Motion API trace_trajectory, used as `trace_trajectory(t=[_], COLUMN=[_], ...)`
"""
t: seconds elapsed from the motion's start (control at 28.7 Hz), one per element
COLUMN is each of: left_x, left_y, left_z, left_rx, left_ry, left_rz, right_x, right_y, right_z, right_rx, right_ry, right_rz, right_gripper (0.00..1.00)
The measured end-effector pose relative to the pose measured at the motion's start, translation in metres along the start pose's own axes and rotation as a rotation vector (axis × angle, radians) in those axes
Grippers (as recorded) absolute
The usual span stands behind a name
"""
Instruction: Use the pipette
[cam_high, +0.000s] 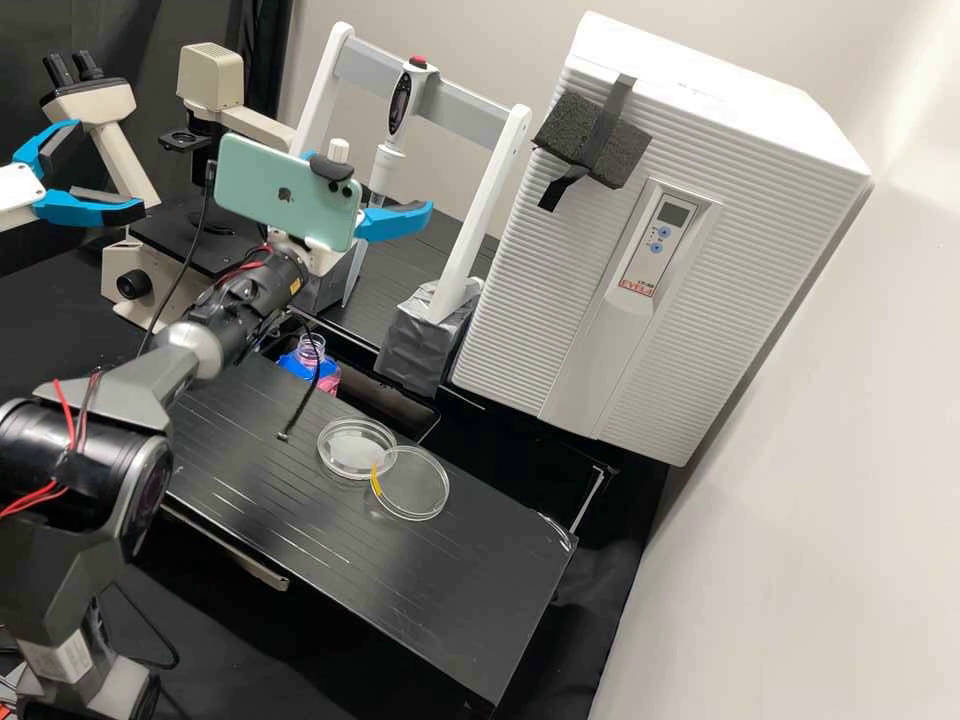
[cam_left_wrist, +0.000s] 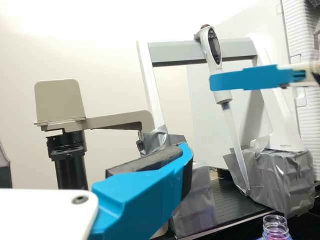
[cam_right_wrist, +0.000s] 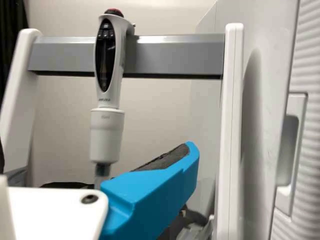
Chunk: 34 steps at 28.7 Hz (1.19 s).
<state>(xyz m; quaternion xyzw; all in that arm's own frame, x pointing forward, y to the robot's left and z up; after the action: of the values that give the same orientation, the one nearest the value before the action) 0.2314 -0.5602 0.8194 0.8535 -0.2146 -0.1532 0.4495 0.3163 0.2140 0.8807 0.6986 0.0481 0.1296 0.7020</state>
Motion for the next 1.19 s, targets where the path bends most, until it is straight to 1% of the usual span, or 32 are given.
trace_trajectory(t=[0.03, 0.1, 0.14, 0.17, 0.21, 0.24, 0.35, 0.45, 0.52, 0.56, 0.63, 0.7, 0.73, 0.77, 0.8, 0.87, 0.98, 1.05, 1.19], left_x=[0.0001, 0.0001, 0.0001, 0.0002, 0.0003, 0.0007, 0.0013, 0.0017, 0.0017, 0.0017, 0.0017, 0.0017, 0.0017, 0.0017, 0.0017, 0.0017, 0.0017, 0.0017, 0.0017], left_y=[0.0, 0.0, 0.0, -0.001, -0.001, -0.003, -0.005, -0.006, -0.006, -0.006, -0.006, -0.006, -0.006, -0.006, -0.006, -0.006, -0.006, -0.006, -0.006], left_z=[0.0, 0.0, 0.0, 0.0, 0.0, -0.001, -0.001, -0.001, -0.001, -0.001, -0.001, -0.001, -0.001, -0.001, -0.001, -0.001, -0.001, -0.001, -0.001], left_rx=[0.0, 0.0, -0.002, -0.001, -0.004, -0.004, -0.005, -0.006, -0.007, -0.007, -0.007, -0.007, -0.007, -0.013, -0.02, -0.025, -0.026, -0.026, -0.026], left_ry=[0.0, 0.0, 0.0, 0.0, 0.001, 0.002, 0.003, 0.004, 0.004, 0.004, 0.004, 0.004, 0.002, 0.002, -0.001, -0.001, -0.001, -0.001, -0.001], left_rz=[-0.001, -0.001, -0.001, -0.002, -0.004, -0.009, -0.017, -0.022, -0.022, -0.022, -0.022, -0.022, -0.022, -0.022, -0.023, -0.023, -0.023, -0.023, -0.023], right_x=[0.006, 0.014, 0.017, 0.021, 0.024, 0.029, 0.037, 0.043, 0.045, 0.046, 0.046, 0.047, 0.047, 0.047, 0.048, 0.049, 0.051, 0.054, 0.058], right_y=[0.002, 0.001, 0.001, 0.001, 0.001, 0.0, -0.002, -0.004, -0.004, -0.004, -0.004, -0.002, -0.002, -0.001, 0.0, 0.0, 0.0, -0.001, -0.003], right_z=[-0.003, -0.005, -0.006, -0.007, -0.008, -0.009, -0.01, -0.01, -0.01, -0.01, -0.011, -0.012, -0.013, -0.013, -0.014, -0.015, -0.014, -0.013, -0.012], right_rx=[-0.004, -0.02, -0.021, -0.028, -0.038, -0.049, -0.056, -0.054, -0.059, -0.067, -0.062, -0.053, -0.053, -0.052, -0.055, -0.055, -0.06, -0.054, -0.063], right_ry=[-0.008, -0.017, -0.024, -0.027, -0.026, -0.028, -0.037, -0.05, -0.051, -0.049, -0.051, -0.054, -0.052, -0.05, -0.047, -0.045, -0.048, -0.056, -0.063], right_rz=[0.002, -0.004, -0.005, -0.01, -0.012, -0.018, -0.025, -0.037, -0.04, -0.039, -0.047, -0.042, -0.04, -0.038, -0.035, -0.032, -0.031, -0.031, -0.032], right_gripper=[1.0, 1.0, 1.0, 1.0, 0.0, 0.0, 0.0, 0.0, 0.0, 0.0, 0.0, 0.0, 0.0, 0.0, 0.0, 0.0, 0.0, 0.0, 0.0])
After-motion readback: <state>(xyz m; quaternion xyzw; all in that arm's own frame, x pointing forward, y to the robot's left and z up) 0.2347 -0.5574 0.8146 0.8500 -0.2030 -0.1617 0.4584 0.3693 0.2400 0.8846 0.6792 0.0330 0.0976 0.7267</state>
